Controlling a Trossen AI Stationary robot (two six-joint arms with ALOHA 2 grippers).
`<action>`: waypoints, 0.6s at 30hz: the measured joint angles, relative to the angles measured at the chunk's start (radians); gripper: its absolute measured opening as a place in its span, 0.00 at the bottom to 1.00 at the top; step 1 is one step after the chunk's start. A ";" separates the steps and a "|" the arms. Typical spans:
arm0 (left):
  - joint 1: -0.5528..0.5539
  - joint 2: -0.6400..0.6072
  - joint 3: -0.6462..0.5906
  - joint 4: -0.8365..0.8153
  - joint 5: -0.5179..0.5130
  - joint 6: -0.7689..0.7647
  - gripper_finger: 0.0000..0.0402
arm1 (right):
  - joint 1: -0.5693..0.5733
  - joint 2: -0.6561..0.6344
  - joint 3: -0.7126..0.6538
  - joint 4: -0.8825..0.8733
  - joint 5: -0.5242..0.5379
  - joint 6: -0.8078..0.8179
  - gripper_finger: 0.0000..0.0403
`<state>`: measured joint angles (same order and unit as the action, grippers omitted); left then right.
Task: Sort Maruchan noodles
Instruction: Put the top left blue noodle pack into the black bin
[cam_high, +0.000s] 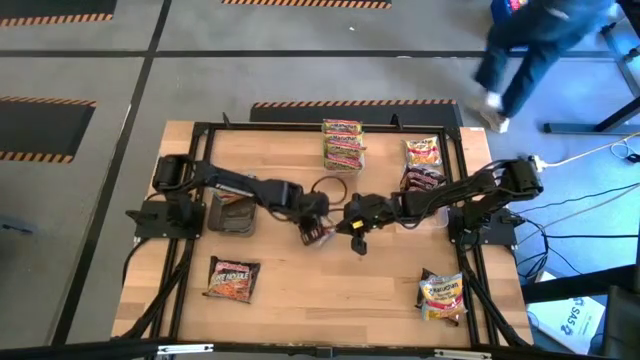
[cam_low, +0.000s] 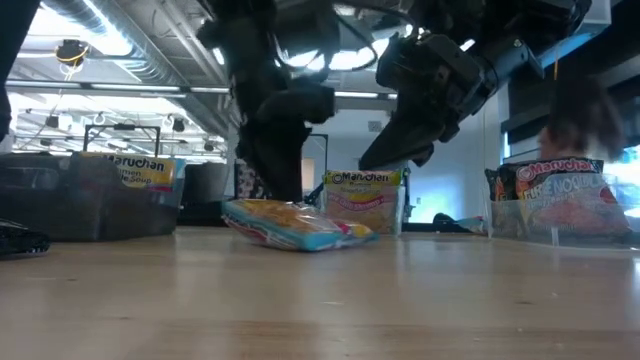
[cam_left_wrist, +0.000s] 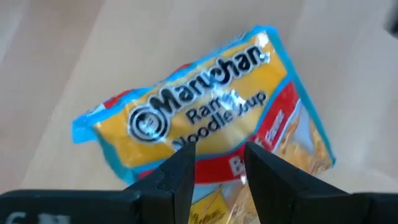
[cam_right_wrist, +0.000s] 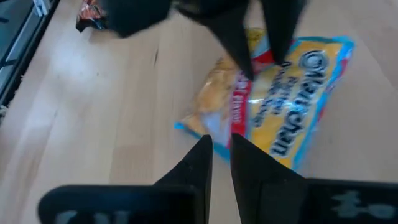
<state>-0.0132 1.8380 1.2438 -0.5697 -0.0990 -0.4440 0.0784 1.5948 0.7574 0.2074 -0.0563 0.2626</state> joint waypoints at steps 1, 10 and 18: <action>-0.016 -0.007 0.000 -0.010 -0.013 -0.004 0.33 | 0.000 -0.007 0.000 -0.008 -0.001 0.005 0.10; -0.183 -0.128 0.011 -0.108 -0.199 -0.049 0.33 | -0.001 -0.061 0.000 -0.016 -0.006 0.070 0.10; -0.257 -0.128 -0.172 0.143 -0.265 -0.051 0.33 | -0.080 -0.052 0.000 -0.017 0.008 0.163 0.38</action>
<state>-0.2702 1.7103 1.0714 -0.4270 -0.3642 -0.4953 -0.0018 1.5425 0.7574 0.1907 -0.0480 0.4255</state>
